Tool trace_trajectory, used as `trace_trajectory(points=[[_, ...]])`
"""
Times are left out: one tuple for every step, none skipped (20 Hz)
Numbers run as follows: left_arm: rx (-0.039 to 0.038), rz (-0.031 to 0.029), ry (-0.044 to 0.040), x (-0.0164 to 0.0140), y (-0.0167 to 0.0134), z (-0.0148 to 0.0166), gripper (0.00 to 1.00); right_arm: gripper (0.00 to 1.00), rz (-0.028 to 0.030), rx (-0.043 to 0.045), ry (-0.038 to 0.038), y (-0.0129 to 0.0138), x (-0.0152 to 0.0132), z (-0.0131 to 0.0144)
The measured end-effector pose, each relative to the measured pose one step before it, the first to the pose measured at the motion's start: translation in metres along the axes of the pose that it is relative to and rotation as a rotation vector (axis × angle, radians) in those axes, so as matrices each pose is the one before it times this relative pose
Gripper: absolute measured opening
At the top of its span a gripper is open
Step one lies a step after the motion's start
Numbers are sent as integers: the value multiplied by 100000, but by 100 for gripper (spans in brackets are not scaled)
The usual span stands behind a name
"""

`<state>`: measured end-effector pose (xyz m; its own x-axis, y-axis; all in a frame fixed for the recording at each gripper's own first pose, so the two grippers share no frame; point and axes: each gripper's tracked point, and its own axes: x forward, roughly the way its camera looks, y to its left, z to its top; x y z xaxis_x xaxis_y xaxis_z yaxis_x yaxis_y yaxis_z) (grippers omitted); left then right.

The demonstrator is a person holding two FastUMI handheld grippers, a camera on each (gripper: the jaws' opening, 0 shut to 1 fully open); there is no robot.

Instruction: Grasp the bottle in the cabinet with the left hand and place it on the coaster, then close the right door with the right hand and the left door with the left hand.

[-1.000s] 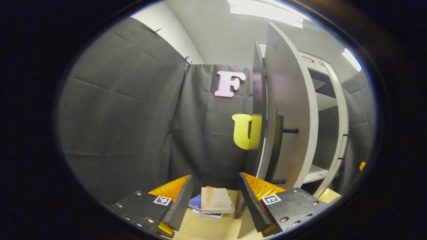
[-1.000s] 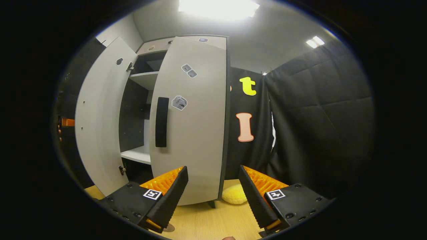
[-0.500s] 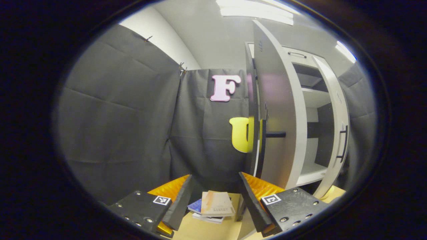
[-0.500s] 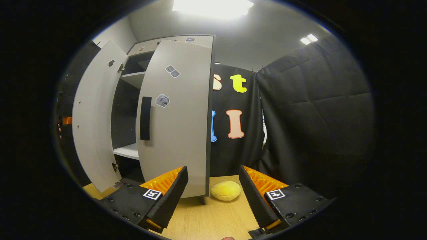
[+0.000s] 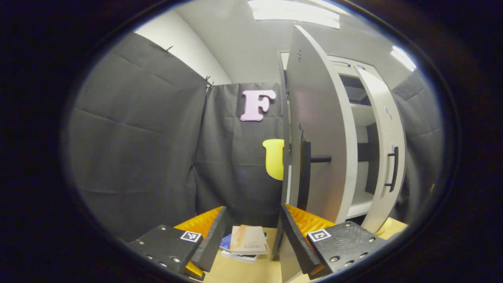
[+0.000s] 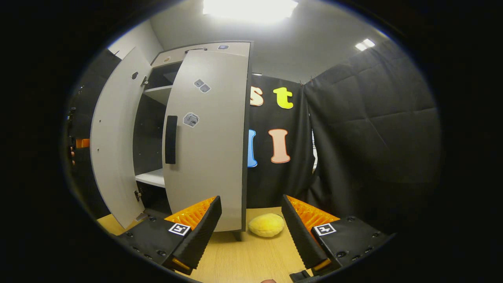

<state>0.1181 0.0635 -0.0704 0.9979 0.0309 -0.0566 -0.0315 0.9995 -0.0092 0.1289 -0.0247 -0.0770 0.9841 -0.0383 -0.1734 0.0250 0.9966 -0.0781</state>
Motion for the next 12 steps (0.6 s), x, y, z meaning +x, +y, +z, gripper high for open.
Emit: trace_trajectory(points=[[-80, -758, -133, -71, -623, 111, 88, 98, 333, -402, 61, -49, -89, 7], [-596, -913, -164, 11, -567, -202, 83, 98, 343, -268, 90, -64, -195, -40], [-907, -1190, 83, 119, -603, -3, 89, 98, 98, -198, 108, -86, -157, -27], [-1005, -1298, 15, -92, -577, -124, 83, 98, -47, -84, 92, -212, -72, -110], [-839, -1151, 191, 82, -650, -68, 83, 98, 36, 83, 114, -72, -88, -16], [-698, -930, 66, -25, -568, -65, 83, 98, -19, 115, 103, -111, -150, 78], [-387, -775, 71, 43, -534, -4, 83, 98, -194, 51, -55, -209, -129, 49], [-143, -743, -114, -122, -582, 45, 89, 98, -309, -48, -96, -259, -83, 39], [23, -809, -4, 12, -623, 11, 83, 98, -346, -13, -77, -307, -163, 124], [-38, -979, -5, 135, -664, -71, 83, 98, -399, 81, -265, -246, -176, -35], [-11, -1168, 13, 256, -679, -64, 83, 98, -532, 74, -14, -277, -91, 152], [-157, -1080, 52, 85, -669, -67, 83, 98, -496, 104, 132, -320, -240, 5]])
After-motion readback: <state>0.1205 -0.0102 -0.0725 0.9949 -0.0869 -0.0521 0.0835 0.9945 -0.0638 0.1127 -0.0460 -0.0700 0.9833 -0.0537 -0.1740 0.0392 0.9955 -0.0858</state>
